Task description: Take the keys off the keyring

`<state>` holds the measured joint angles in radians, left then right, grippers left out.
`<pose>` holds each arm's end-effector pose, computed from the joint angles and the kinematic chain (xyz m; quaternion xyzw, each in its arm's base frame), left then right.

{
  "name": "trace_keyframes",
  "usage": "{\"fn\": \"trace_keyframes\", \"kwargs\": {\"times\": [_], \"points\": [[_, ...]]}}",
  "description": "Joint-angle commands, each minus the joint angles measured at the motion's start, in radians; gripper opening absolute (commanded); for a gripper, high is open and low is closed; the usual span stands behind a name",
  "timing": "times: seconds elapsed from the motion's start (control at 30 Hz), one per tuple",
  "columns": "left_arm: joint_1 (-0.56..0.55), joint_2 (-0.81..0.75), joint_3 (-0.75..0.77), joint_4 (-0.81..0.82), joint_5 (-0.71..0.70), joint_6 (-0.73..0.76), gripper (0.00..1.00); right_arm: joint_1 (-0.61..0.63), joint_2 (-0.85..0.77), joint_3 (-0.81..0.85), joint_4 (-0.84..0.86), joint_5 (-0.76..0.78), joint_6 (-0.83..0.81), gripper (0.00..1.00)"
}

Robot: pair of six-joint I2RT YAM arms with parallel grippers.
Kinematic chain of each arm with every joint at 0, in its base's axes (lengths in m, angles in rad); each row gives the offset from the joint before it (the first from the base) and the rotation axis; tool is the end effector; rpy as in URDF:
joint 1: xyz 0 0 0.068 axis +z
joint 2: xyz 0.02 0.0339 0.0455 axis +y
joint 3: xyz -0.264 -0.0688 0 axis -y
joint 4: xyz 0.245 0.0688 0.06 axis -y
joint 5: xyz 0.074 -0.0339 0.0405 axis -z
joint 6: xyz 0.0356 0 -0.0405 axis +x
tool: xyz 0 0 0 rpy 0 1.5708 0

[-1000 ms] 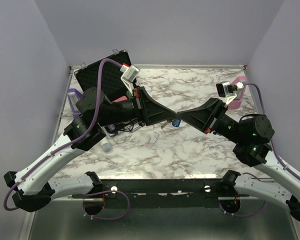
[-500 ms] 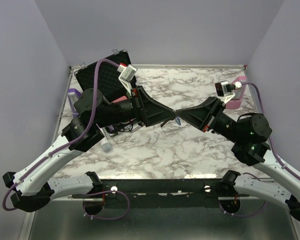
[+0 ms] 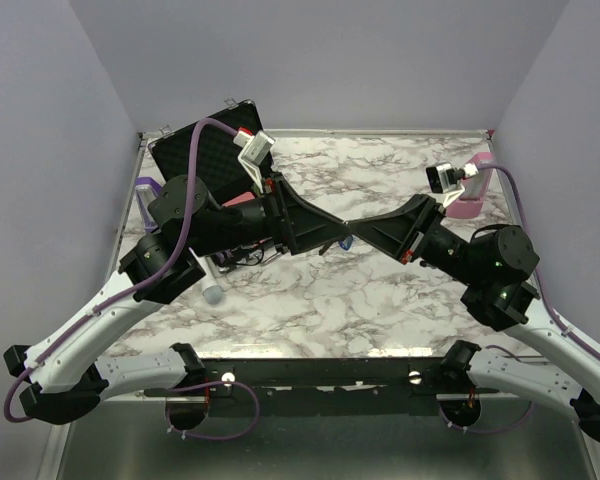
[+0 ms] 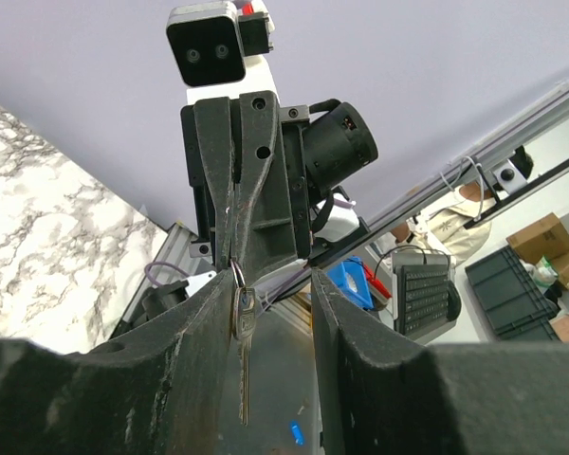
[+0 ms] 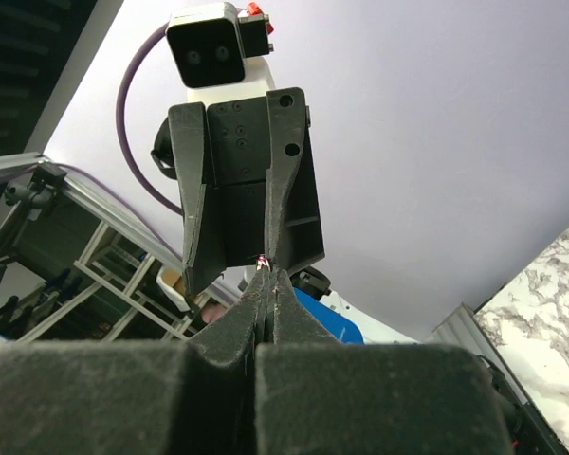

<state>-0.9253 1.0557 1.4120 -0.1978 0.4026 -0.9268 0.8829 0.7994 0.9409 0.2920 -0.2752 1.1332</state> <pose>0.1116 -0.1714 0.5018 0.1517 0.6359 -0.6738 0.3443 0.0994 0.1362 0.4422 -0.0481 0.5437 0.7454 0.3828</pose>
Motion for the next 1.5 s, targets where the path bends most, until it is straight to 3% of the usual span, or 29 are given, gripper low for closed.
{"fn": "trace_keyframes", "kwargs": {"times": [0.0,0.53,0.7,1.3,1.47], "points": [[0.02,0.029,-0.007,-0.1,-0.134,0.072,0.47,0.022,-0.009,0.025,0.033,-0.116,0.007,0.01],[0.045,0.017,0.036,-0.223,-0.128,0.194,0.68,0.022,-0.008,0.064,-0.03,-0.157,-0.027,0.01],[0.048,-0.008,0.044,-0.227,-0.12,0.209,0.69,0.022,0.001,0.075,-0.031,-0.188,-0.038,0.01],[0.069,-0.117,0.038,-0.233,0.094,0.31,0.66,0.022,0.08,0.122,0.113,-0.558,-0.084,0.01],[0.074,-0.157,0.016,-0.201,0.148,0.316,0.65,0.024,0.118,0.099,0.24,-0.66,-0.04,0.01]]}}
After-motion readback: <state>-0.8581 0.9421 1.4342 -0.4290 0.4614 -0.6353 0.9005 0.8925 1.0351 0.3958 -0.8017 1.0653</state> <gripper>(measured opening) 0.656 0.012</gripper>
